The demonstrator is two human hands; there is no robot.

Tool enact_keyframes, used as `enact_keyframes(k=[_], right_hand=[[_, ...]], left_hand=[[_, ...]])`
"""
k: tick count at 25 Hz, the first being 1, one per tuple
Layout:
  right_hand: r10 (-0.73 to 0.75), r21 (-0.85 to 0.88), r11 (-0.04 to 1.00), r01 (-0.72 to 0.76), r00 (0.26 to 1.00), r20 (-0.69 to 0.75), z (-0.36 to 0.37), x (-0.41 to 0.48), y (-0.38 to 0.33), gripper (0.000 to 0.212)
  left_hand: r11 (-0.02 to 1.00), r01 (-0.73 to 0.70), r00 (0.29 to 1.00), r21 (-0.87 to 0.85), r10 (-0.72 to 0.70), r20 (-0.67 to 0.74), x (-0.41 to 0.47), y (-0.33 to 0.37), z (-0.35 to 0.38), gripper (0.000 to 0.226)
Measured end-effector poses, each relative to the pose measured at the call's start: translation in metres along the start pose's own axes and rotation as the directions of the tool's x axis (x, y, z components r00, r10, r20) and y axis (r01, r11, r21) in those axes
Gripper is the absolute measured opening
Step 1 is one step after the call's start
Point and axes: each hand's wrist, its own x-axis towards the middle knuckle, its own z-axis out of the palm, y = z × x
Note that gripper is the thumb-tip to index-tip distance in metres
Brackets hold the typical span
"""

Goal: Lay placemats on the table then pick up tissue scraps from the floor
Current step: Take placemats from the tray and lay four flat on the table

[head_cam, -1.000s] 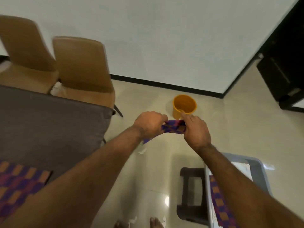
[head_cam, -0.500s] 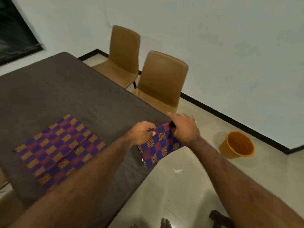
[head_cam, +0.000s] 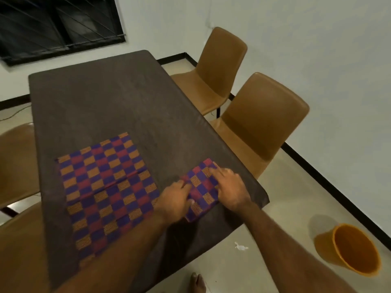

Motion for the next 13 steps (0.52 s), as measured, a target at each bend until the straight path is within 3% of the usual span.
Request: enact_keyframes(k=[4,8,10,13], right_hand=[[-0.110,0.009,0.994,0.109,0.984,0.137,0.029,-0.014,0.012,0.078],[-0.132,0.004,0.991,0.134,0.965,0.225,0.042,-0.015,0.013,0.086],[-0.140,-0.012,0.989,0.147,0.965,0.223,0.044,-0.014,0.013,0.089],[-0.105,-0.041,0.992,0.115,0.976,0.189,0.039,-0.009,0.017,0.092]], left_hand=[[0.989,0.037,0.995,0.144,-0.050,0.084,-0.016,0.017,0.044,0.065],[0.978,-0.015,1.000,0.209,0.011,0.018,-0.016,0.026,0.050,0.039],[0.989,-0.012,0.999,0.150,0.018,-0.035,-0.015,0.028,0.042,0.028],[0.995,0.033,0.993,-0.092,-0.043,-0.109,-0.010,0.022,0.022,0.015]])
